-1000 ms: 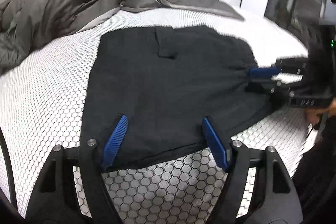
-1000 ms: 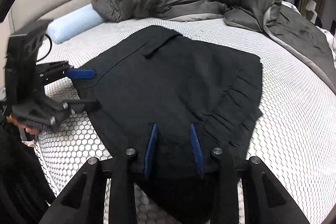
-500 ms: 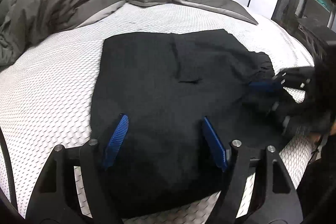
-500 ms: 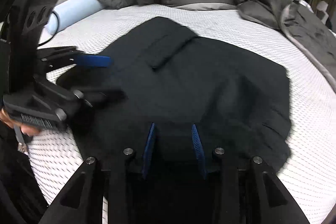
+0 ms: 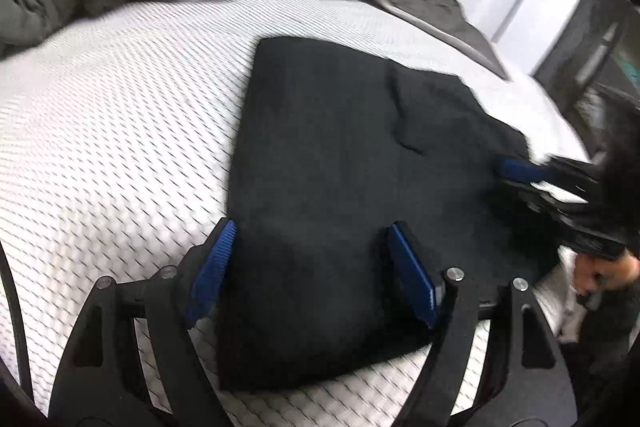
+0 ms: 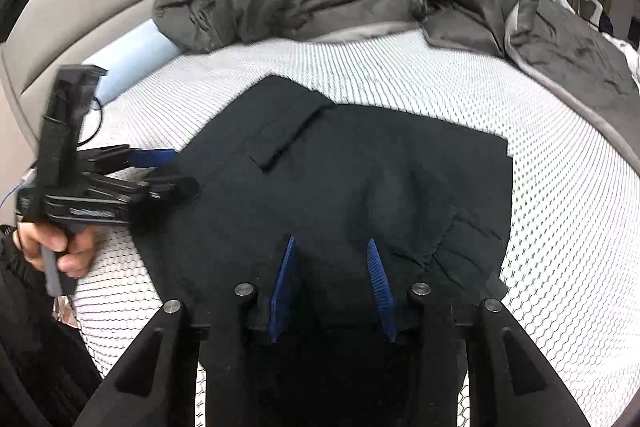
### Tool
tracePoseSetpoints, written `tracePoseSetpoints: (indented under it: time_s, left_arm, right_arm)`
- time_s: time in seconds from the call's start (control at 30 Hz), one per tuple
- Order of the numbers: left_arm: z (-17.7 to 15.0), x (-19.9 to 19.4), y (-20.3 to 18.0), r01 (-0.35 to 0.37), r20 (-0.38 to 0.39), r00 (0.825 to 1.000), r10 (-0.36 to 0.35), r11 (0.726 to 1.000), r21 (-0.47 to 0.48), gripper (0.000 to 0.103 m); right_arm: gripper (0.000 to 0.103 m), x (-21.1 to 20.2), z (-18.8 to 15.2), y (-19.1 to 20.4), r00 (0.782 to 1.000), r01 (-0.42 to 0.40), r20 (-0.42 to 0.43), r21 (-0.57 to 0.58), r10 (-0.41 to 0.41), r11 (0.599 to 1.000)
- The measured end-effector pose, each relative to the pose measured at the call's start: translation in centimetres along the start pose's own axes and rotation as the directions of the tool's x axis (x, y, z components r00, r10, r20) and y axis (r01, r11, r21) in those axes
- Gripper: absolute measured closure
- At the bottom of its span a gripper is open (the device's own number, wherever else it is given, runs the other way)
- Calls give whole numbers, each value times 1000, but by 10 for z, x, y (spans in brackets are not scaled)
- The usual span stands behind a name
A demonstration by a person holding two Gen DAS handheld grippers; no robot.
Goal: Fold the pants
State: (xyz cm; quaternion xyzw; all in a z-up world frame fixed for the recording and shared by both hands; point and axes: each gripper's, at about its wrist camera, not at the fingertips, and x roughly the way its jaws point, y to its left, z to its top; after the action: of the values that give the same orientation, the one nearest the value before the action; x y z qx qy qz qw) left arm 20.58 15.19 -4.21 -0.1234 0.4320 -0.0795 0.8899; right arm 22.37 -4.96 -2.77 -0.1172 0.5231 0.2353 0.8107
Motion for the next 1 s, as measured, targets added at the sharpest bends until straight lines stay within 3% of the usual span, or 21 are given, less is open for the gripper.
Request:
tracePoseSetpoints:
  time_s: [0.13,0.23,0.37,0.43,0.5,0.57,0.63,0.73,0.77,0.8,0.87,1.0]
  left_arm:
    - [-17,-9,-14,31,-44,999,-30,999,19,28]
    - [-24,-21,-24,-20,-33,999,21,999,36,28]
    - [-10,-43,-31,-43,101,994,42,999,7,28]
    - [1,-40,-44,8,134,991,-12,1000,30,28]
    - [7,-25,-62,19,116,993,-30,995,97,28]
    - [5,3,-74,0,43,999,-7,986,170,37]
    - [0,18,-73,-17,23,1000,13,980,196,39]
    - [1,9,-58,30,31,999,-36,984,175,46]
    - [1,5,-52,19,41,999,-26,988,156,46]
    - [-1,-1,-42,-14,55,998,6,990,138,46]
    - [-1,-3,-29,-14,49,999,8,993,119,46]
    - [6,-22,-21,-59,72,996,52,994,93,46]
  right_arm:
    - [65,-5,-7,-8,1000,6,0,2,-6,1000]
    - [65,-9,-10,-18,1000,3,8,26,-3,1000]
    - [65,-14,-3,-15,999,11,39,52,-13,999]
    - [65,-11,3,-8,999,17,40,61,-19,998]
    - [65,-6,10,6,999,-8,45,46,6,999]
    - [65,7,14,20,998,-62,14,21,62,998]
    - [65,24,11,24,998,-54,-41,3,54,999]
    - [65,35,0,16,994,82,-61,-52,-85,995]
    - [65,28,-3,4,988,140,-66,-32,-142,990]
    - [72,23,-5,-4,984,166,-64,-19,-167,986]
    - [74,7,-10,-26,995,94,-35,54,-92,994]
    - [67,-5,-9,-16,995,95,-6,30,-95,995]
